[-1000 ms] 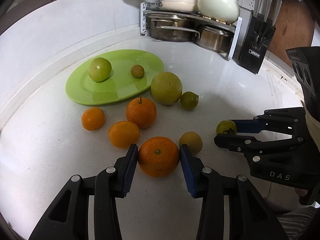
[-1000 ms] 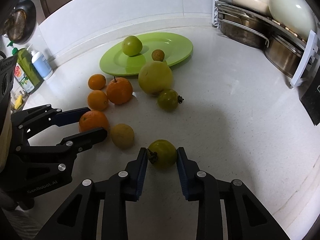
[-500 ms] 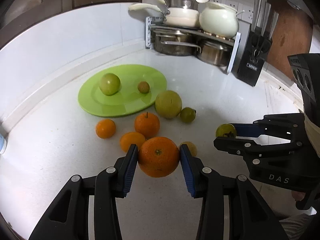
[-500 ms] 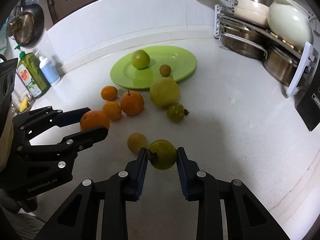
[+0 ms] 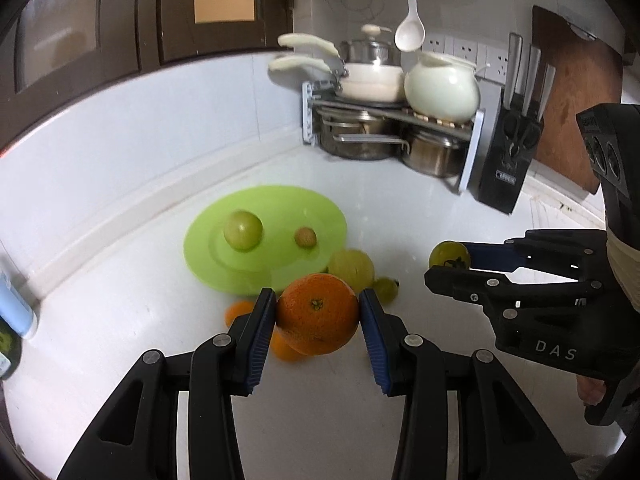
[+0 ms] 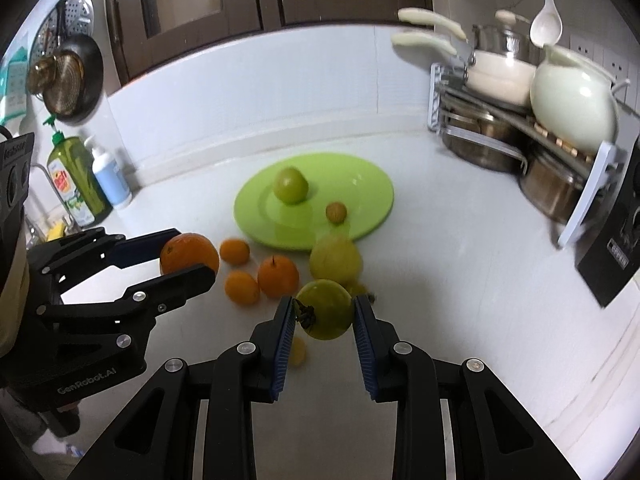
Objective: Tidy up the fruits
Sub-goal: 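Carry the orange and green tomato onto the green plate and release both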
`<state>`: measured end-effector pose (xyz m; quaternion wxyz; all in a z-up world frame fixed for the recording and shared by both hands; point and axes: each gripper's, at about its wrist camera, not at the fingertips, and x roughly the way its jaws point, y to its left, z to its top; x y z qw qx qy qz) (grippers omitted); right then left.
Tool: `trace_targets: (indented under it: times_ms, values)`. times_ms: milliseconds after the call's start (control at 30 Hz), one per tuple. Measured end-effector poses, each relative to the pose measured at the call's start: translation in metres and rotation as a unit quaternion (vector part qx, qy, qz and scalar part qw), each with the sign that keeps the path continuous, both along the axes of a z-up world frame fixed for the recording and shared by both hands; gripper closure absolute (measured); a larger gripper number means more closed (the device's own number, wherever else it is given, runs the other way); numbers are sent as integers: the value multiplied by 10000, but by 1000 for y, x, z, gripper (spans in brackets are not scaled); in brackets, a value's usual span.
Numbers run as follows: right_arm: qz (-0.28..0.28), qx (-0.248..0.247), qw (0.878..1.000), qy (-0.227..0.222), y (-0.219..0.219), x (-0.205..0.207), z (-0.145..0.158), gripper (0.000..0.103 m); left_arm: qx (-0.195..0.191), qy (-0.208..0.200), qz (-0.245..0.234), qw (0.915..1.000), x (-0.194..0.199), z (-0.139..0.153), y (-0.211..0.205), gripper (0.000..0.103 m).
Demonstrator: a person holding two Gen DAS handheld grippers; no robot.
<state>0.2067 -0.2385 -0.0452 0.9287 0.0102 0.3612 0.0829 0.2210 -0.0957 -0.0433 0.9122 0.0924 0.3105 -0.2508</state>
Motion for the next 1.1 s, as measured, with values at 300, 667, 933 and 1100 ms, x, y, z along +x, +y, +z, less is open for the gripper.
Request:
trace_targets:
  times_ms: [300,667,933,1100]
  values:
    - [48,-56,9990,-431,6,20,30,72,-90,-146,70,9998,27,28,4,61]
    - [215,-65,9985,-490,12,67,44,72,-93,-26,229,9997,80,42,9,61]
    - [293,-104,9987,-403,12,104,41,72,6,58,263,9996,123,47,8,61]
    - [309,-78,9989,-351,11,129,39,72,26,160,259,9995,151,46,2,61]
